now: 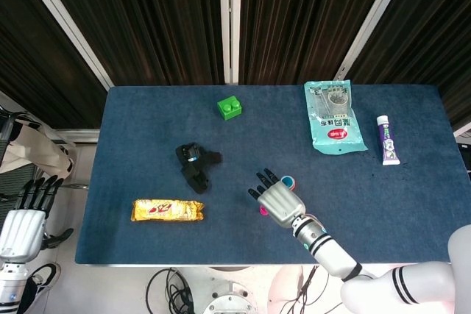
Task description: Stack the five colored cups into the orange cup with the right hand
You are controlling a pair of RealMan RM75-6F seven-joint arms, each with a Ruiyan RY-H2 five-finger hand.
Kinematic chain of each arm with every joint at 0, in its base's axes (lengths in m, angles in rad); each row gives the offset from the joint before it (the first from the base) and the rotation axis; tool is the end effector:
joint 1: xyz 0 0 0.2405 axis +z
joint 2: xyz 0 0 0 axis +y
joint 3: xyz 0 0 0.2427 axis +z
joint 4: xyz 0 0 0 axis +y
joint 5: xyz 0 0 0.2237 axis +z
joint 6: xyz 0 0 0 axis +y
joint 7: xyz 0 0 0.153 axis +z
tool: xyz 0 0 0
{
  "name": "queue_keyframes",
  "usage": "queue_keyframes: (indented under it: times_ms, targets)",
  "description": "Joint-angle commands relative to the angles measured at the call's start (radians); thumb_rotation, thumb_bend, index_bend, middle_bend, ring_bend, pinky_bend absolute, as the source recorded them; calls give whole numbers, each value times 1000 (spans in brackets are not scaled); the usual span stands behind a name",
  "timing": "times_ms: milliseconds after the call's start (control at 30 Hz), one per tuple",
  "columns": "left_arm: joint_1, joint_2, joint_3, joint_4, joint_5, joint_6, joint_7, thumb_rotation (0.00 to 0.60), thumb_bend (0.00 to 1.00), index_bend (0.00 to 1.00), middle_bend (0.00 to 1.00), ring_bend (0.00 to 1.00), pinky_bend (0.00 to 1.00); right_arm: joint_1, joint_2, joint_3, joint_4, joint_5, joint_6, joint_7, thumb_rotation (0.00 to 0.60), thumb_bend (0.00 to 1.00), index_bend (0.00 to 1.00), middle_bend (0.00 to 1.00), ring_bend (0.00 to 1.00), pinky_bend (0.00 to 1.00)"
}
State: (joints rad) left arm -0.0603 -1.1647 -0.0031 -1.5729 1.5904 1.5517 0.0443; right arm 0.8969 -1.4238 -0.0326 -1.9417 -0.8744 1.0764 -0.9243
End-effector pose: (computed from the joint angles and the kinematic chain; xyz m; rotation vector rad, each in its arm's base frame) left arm -0.2993 0.1720 0.1273 -1.4472 -0.8386 -0.9197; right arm -0.0888 -0.2606 -0.0352 2.2149 -0.6135 0.6071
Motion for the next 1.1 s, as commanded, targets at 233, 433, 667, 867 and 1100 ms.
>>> queue_keyframes:
  times_ms: [233,433,667,867,1100]
  targets:
    - [2,-4,-1,16,-3,2,-21,600,32,56,36,0,0,-6,-68,-5,61,39,9,-8,600,210,305,324,28,0]
    - [5,-3,-2,19,-5,6,-27,600,32,57,36,0,0,-12,-98,-11,87,30,17,-8,600,223,338,360,48,0]
    - [8,-5,-1,21,-6,8,-28,600,31,56,36,0,0,-21,-115,-12,98,20,38,-18,600,230,369,397,73,0]
    - [7,-6,-1,21,-6,5,-24,600,32,56,36,0,0,-28,-124,-14,104,13,48,-26,600,233,387,411,80,0]
    - [9,-6,0,22,-6,6,-27,600,32,56,36,0,0,-39,-140,-13,119,-7,60,-27,600,250,430,443,103,0]
